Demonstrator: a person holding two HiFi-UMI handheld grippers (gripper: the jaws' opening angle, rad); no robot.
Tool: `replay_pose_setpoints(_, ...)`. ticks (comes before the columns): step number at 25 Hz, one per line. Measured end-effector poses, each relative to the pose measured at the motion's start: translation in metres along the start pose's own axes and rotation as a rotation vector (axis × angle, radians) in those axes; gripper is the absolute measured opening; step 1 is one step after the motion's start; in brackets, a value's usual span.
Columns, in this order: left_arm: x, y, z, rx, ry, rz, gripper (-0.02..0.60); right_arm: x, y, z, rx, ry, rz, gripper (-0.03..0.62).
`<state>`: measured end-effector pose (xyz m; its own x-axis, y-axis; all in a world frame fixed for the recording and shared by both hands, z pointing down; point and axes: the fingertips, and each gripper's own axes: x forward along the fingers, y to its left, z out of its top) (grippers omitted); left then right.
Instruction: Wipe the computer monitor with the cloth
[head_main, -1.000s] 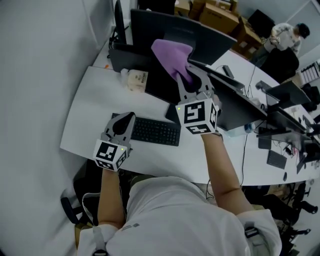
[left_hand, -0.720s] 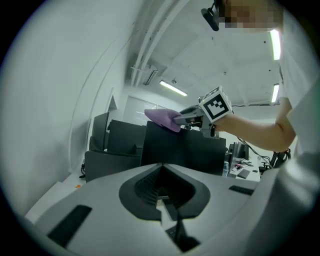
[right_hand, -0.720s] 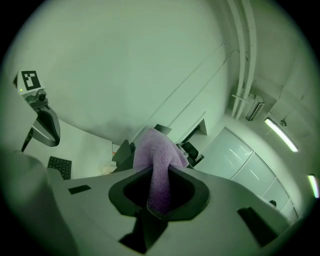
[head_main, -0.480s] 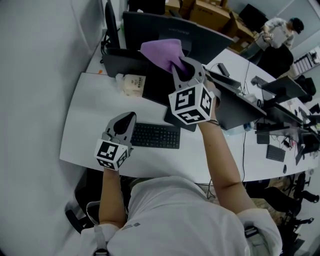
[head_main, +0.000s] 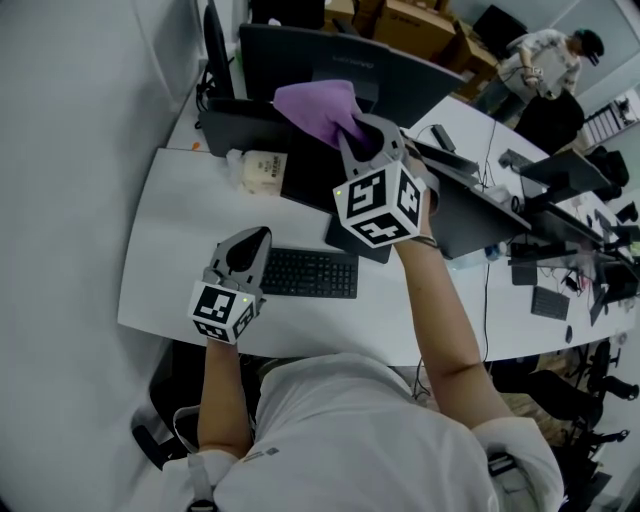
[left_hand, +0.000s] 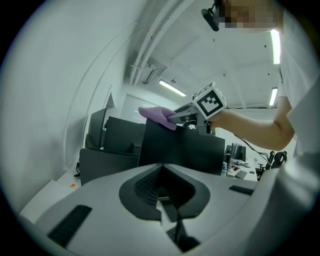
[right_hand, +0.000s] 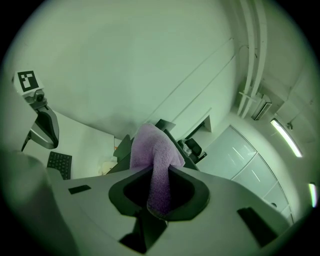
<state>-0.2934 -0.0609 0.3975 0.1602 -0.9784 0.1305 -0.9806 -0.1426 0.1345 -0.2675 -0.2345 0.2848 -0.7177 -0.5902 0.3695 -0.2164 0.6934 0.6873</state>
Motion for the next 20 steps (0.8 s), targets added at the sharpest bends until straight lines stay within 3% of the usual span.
replay_pose_setpoints(20, 0.014, -0.059, -0.008, 0.018, 0.034, -0.051, 0.000, -0.054, -0.026, -0.068, 0.089, 0.068, -0.021, 0.072)
